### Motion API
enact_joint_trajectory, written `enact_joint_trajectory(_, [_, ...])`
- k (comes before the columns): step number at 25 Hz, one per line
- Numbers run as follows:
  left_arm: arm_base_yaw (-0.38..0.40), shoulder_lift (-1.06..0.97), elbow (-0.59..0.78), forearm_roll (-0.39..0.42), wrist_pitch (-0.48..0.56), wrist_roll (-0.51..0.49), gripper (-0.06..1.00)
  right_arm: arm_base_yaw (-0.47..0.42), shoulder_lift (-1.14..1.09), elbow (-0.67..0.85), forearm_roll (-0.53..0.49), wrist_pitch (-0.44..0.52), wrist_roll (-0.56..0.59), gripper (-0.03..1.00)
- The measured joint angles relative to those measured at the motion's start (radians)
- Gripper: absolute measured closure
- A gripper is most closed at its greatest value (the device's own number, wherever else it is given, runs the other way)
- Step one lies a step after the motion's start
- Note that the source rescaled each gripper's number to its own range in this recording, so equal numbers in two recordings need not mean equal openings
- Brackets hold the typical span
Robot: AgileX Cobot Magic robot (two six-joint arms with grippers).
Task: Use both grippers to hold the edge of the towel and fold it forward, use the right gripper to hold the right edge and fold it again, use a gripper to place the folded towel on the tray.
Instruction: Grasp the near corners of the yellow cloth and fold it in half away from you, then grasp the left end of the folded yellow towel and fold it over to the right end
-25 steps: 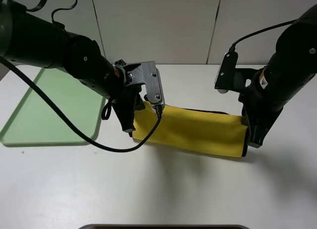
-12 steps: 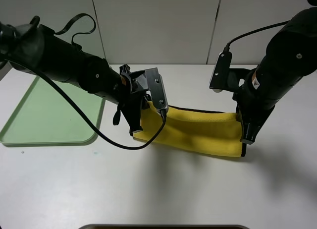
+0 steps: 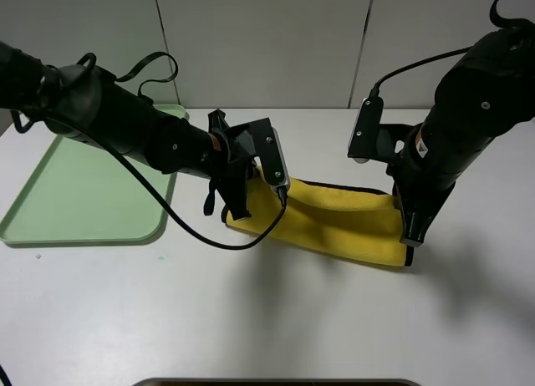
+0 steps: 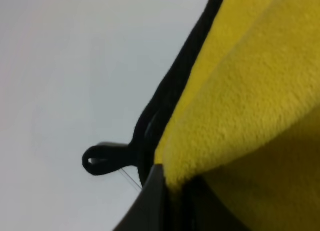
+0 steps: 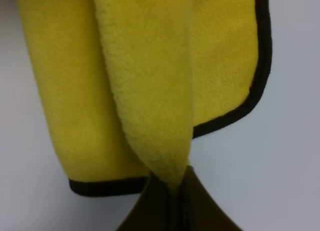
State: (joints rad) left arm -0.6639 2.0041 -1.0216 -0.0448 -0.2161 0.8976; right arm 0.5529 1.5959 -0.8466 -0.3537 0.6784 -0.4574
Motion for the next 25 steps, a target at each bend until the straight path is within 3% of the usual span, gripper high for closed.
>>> enact_joint_trajectory(6, [0.000, 0.014, 0.001, 0.000, -0.026, 0.000, 0.94, 0.000, 0.000, 0.000, -0.005, 0.000, 0.000, 0.97])
enact_joint_trajectory(9, [0.000, 0.014, 0.001, 0.000, -0.042, 0.000, 0.86, 0.000, 0.000, 0.000, -0.020, 0.000, 0.001, 0.92])
enact_joint_trajectory(10, [0.000, 0.014, 0.001, 0.000, -0.053, 0.000, 0.78, 0.000, 0.000, 0.000, -0.022, 0.002, 0.006, 0.81])
enact_joint_trajectory(12, [0.000, 0.014, 0.001, -0.004, -0.086, 0.000, 0.56, 0.000, 0.000, 0.000, -0.026, 0.003, 0.046, 0.37])
enact_joint_trajectory(14, [0.000, 0.014, 0.001, -0.023, -0.128, 0.000, 0.26, 0.000, 0.000, 0.000, -0.053, -0.008, 0.114, 0.12])
enact_joint_trajectory(15, [0.000, 0.014, 0.001, -0.036, -0.151, 0.000, 0.14, 0.000, 0.000, 0.000, -0.069, -0.013, 0.147, 0.06])
enact_joint_trajectory(18, [0.000, 0.014, 0.001, -0.052, -0.183, 0.000, -0.01, 0.000, 0.000, 0.000, -0.094, -0.023, 0.203, -0.01])
enact_joint_trajectory(25, [0.000, 0.014, 0.001, -0.057, -0.178, 0.000, -0.05, 0.000, 0.000, 0.000, -0.097, -0.021, 0.228, -0.03])
